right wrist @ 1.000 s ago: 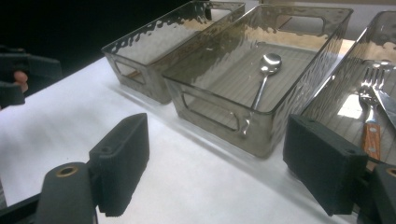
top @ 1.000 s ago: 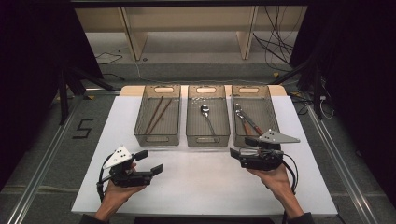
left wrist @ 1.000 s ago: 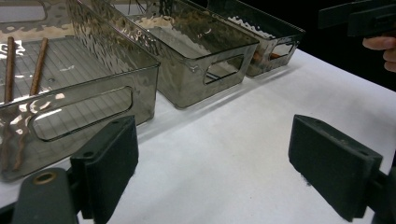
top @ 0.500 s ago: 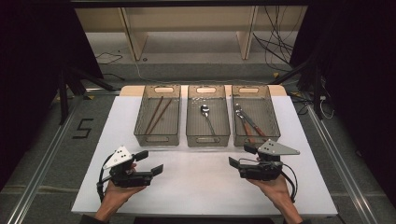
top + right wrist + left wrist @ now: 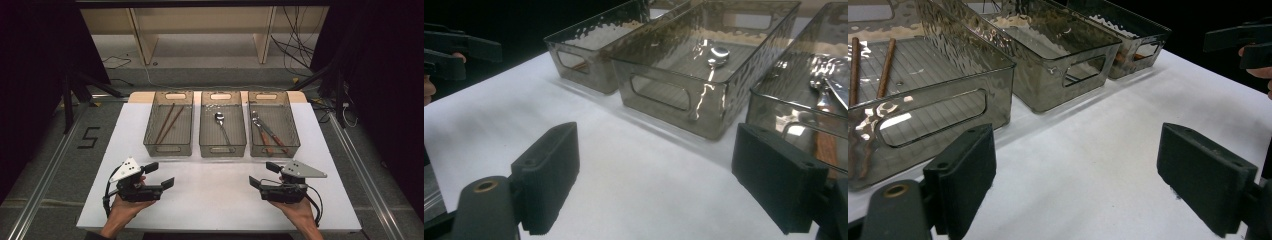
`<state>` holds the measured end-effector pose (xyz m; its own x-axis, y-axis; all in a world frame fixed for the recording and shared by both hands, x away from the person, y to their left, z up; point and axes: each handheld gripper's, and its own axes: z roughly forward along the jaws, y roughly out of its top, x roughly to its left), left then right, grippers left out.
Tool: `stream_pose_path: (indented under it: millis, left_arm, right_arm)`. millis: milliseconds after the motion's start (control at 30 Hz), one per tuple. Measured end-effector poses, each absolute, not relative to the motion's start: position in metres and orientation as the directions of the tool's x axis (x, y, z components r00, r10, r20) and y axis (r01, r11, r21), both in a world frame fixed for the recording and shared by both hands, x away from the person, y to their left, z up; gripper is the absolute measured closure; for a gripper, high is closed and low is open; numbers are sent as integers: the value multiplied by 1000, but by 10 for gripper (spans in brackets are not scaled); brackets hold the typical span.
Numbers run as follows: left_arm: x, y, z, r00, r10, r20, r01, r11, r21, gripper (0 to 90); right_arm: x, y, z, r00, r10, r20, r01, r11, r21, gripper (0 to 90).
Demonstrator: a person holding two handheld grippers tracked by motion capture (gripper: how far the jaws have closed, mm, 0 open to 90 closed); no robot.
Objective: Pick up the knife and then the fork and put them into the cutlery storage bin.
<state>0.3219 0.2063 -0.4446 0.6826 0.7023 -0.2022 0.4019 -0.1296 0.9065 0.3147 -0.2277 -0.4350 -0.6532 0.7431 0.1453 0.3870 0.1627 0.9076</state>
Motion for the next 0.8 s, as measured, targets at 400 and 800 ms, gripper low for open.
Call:
stream_pose_path:
  millis: [400, 800]
  left_arm:
    - [321, 204, -446, 692, 692, -203, 408, -144, 902, 156]
    - [321, 202, -446, 699, 686, -204, 414, -155, 897, 156]
  right_arm:
    - [306, -234, -439, -637, 756, 150, 384, 142, 912, 191]
    - [301, -238, -442, -622, 766, 162, 386, 120, 915, 191]
